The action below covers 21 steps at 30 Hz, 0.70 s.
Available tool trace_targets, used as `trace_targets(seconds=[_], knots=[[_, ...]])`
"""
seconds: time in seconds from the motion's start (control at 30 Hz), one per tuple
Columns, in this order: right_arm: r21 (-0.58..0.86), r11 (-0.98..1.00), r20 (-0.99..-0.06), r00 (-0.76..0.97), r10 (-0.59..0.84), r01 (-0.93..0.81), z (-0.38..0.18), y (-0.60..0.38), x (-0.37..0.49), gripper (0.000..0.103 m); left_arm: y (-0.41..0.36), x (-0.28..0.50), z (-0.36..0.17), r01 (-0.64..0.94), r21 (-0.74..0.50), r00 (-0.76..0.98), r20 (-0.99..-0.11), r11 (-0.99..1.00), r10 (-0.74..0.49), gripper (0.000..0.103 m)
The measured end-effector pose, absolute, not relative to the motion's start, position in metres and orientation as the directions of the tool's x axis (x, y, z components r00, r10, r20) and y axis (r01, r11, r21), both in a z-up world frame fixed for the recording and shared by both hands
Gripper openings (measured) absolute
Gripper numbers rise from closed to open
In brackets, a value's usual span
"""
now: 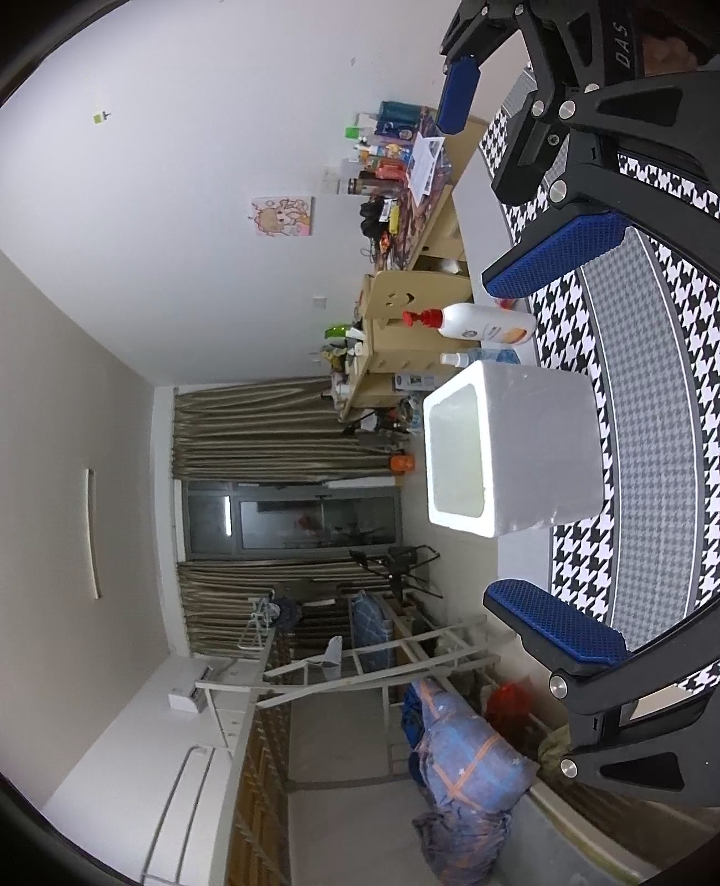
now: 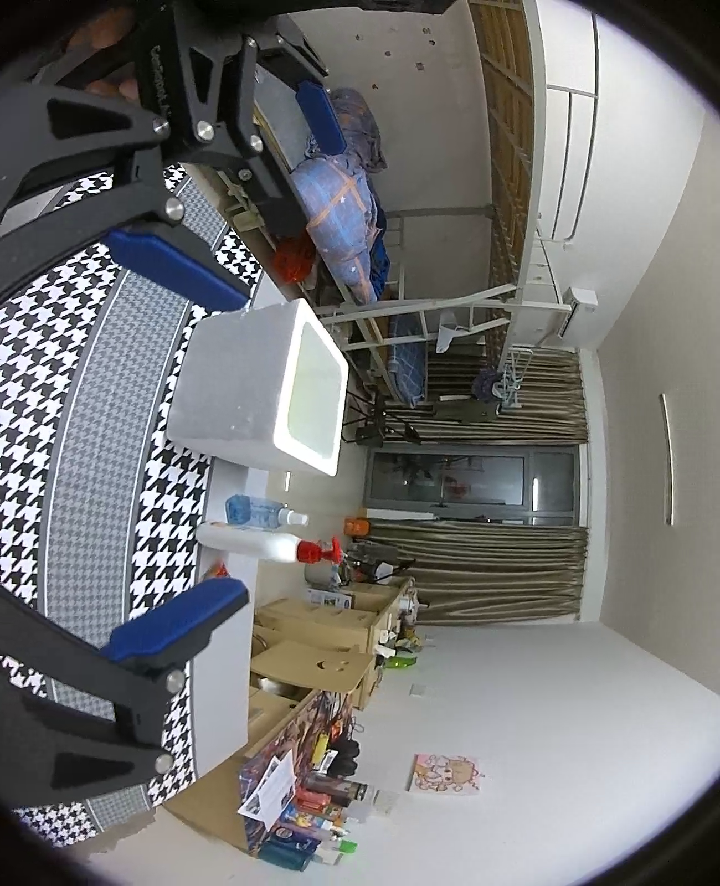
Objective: Organize soft objects
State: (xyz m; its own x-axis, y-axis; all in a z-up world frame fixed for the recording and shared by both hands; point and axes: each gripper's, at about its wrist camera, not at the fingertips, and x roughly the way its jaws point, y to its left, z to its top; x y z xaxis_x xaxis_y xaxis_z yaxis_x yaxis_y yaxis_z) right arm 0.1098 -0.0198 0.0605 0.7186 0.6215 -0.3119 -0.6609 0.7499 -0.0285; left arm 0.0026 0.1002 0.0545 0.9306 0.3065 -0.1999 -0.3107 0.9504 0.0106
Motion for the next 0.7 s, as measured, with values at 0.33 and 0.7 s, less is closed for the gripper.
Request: trace_targets(seconds=[0.33, 0.7], knots=[[-0.012, 0.764, -0.267, 0.739, 0.619, -0.645, 0.031, -0.039, 0.094, 0.099, 0.091, -0.014, 0.012, -0.349, -0.002, 0.92, -0.193, 0.937, 0.342, 0.102], [0.006, 0.784, -0.268, 0.754, 0.599, -0.621, 0.003, -0.053, 0.091, 0.099, 0.086, -0.022, -0.008, -0.354, -0.013, 0.92, -0.183, 0.935, 0.346, 0.102]])
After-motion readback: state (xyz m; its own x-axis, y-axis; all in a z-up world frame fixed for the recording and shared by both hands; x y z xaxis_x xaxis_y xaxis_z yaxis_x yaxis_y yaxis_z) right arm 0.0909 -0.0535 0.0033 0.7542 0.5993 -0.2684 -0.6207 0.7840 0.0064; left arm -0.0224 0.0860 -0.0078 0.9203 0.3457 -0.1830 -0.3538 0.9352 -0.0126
